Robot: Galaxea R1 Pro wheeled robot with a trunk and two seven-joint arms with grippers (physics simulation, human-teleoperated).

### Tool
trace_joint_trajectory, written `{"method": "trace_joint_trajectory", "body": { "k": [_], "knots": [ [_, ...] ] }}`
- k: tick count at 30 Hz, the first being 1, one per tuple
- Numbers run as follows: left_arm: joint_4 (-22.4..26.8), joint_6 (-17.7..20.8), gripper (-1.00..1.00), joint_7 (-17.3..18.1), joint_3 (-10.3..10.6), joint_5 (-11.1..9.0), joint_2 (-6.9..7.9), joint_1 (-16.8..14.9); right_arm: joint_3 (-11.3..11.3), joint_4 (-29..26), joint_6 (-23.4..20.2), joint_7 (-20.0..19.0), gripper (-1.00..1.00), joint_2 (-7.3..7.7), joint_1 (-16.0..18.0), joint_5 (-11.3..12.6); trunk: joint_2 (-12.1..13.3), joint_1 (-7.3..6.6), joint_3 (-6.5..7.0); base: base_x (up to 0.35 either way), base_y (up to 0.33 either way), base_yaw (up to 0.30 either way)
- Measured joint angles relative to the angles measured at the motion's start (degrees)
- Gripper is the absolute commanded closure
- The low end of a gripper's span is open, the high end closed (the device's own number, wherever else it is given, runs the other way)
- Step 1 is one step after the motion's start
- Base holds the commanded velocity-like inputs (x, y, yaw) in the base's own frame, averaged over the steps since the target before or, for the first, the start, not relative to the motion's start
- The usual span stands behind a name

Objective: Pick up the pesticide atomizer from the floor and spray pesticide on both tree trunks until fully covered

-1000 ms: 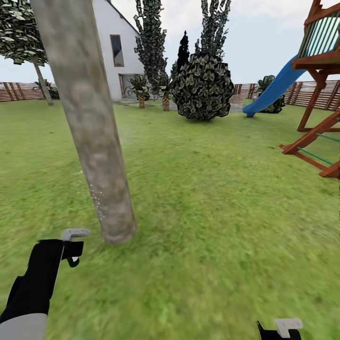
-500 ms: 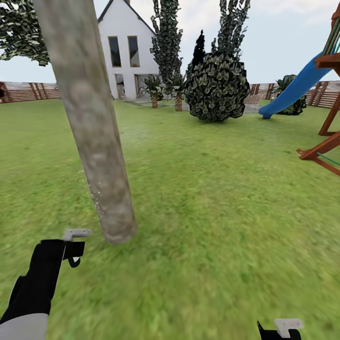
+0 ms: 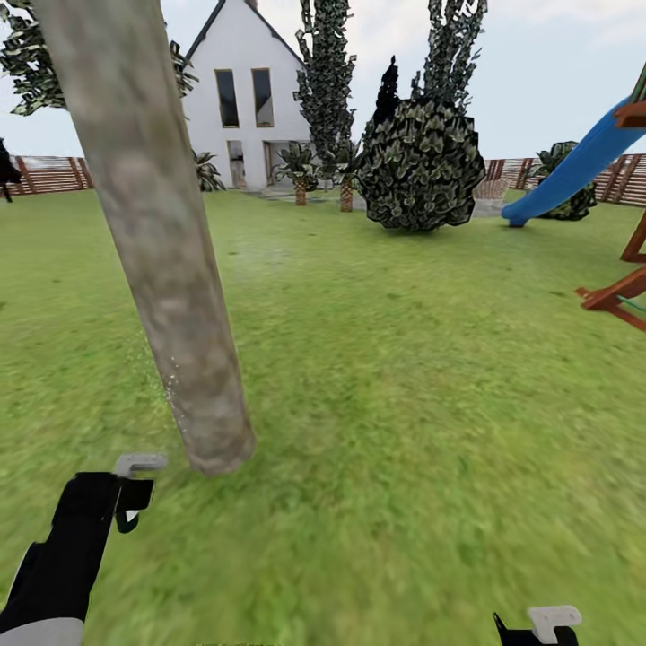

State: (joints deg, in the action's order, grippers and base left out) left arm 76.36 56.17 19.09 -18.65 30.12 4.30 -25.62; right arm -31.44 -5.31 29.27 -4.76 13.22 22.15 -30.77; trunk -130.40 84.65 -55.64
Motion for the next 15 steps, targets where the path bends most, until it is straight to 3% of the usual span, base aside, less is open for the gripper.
{"method": "trace_joint_trajectory", "body": {
  "k": [8, 15],
  "knots": [
    [0.0, 0.0, 1.0, 0.0, 0.2, 0.4, -0.36, 0.1, -0.1, -0.1, 0.0, 0.2, -1.0, -0.3, 0.0, 0.1, 0.0, 0.0, 0.0, 0.021, -0.245, 0.059],
    [-0.1, 0.0, 1.0, 0.0, 0.2, 0.2, -0.63, 0.0, -0.1, 0.0, 0.0, 0.2, -1.0, -0.3, 0.0, 0.1, 0.0, 0.0, 0.0, 0.286, -0.08, 0.0]
  ]
}}
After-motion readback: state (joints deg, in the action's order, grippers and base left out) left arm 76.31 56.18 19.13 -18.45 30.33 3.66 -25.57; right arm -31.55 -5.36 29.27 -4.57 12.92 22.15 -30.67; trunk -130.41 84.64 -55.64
